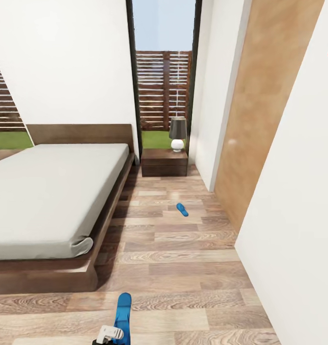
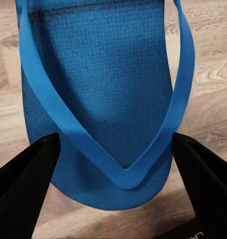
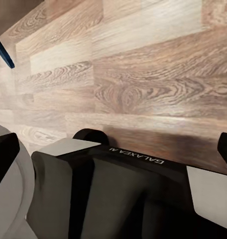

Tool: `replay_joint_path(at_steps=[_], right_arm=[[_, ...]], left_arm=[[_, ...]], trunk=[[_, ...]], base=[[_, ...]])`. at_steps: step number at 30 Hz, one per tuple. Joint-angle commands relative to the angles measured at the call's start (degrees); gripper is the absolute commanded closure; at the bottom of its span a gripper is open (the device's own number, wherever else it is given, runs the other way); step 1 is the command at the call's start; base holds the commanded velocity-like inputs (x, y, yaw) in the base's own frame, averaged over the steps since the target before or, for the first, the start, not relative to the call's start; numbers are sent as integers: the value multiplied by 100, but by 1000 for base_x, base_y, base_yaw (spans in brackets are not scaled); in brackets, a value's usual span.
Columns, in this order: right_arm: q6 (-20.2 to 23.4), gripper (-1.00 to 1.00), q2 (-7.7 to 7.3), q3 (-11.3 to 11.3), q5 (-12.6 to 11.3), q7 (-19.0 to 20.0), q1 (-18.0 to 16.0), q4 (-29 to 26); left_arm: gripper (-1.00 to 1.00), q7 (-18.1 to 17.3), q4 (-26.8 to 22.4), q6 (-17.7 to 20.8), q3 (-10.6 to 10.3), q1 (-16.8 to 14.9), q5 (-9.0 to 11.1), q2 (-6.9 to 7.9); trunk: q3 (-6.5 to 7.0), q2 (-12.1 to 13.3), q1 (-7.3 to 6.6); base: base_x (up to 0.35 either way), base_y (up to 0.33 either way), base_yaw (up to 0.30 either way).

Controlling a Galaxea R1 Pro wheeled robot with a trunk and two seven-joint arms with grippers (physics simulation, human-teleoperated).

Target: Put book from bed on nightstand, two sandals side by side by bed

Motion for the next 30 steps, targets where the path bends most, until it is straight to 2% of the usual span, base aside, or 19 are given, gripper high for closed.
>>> replay_joint_path(at_steps=[1, 30], right_arm=[[43, -100, -7, 38, -59, 3, -2, -6], [43, -100, -9, 38, -59, 3, -2, -7]], left_arm=[[100, -16, 4, -20, -45, -4, 57, 2], [100, -16, 8, -20, -45, -4, 57, 2]], trunk=[[-5, -2, 3], [-5, -2, 3]], base=[[327, 0, 0], [327, 0, 0]])
